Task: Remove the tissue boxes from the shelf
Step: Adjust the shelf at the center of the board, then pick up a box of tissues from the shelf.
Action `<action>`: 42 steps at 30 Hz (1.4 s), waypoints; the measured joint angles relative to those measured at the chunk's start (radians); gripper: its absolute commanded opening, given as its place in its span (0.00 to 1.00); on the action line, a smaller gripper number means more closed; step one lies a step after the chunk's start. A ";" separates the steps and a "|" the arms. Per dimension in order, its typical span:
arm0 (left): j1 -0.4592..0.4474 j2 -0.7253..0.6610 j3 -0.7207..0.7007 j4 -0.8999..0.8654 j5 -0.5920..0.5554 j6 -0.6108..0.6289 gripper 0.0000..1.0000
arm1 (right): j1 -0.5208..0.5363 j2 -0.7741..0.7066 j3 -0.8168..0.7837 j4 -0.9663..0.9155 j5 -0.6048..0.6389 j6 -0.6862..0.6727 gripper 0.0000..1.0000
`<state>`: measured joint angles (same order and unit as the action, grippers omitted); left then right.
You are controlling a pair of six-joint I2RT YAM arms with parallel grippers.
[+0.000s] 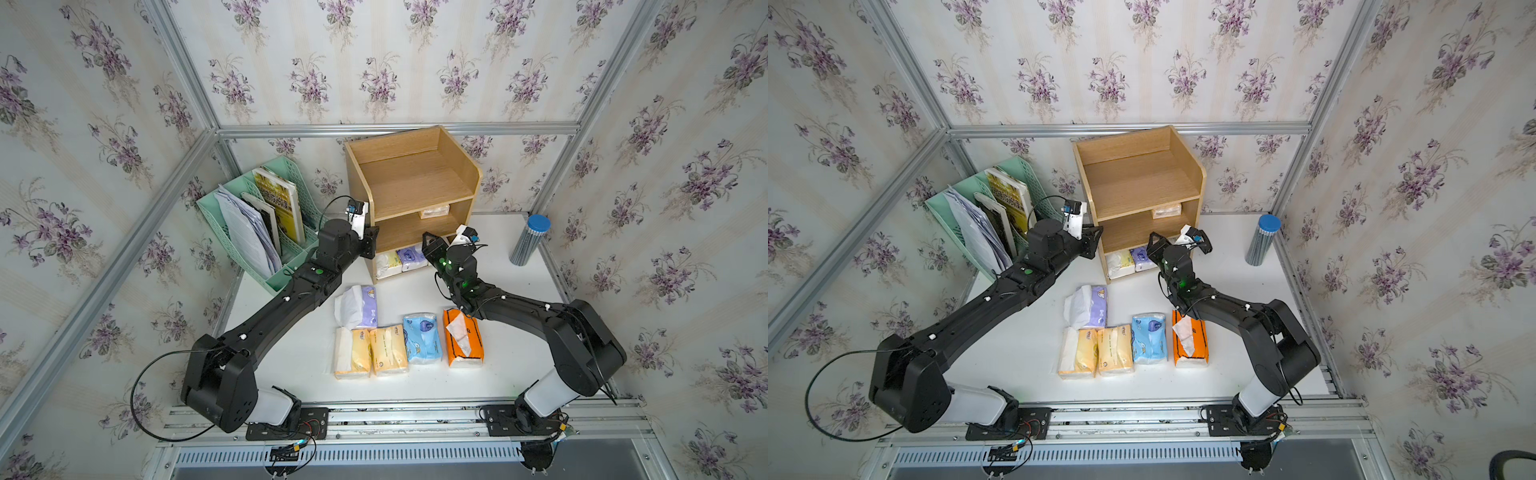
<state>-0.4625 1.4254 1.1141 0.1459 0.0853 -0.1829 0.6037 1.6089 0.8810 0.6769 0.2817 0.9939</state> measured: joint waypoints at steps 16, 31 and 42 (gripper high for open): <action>-0.010 -0.014 0.018 -0.045 0.050 0.018 0.37 | -0.081 0.172 0.175 0.054 0.008 0.095 0.67; -0.011 0.016 0.028 -0.037 0.116 0.027 0.39 | -0.093 0.312 0.398 -0.062 0.051 0.246 0.78; -0.012 0.012 0.031 -0.049 0.169 0.061 0.40 | -0.105 0.340 0.555 -0.351 0.075 0.368 0.81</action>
<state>-0.4744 1.4372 1.1450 0.0971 0.2546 -0.1223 0.4988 1.9488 1.4361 0.3256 0.3565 1.3617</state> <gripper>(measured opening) 0.397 0.814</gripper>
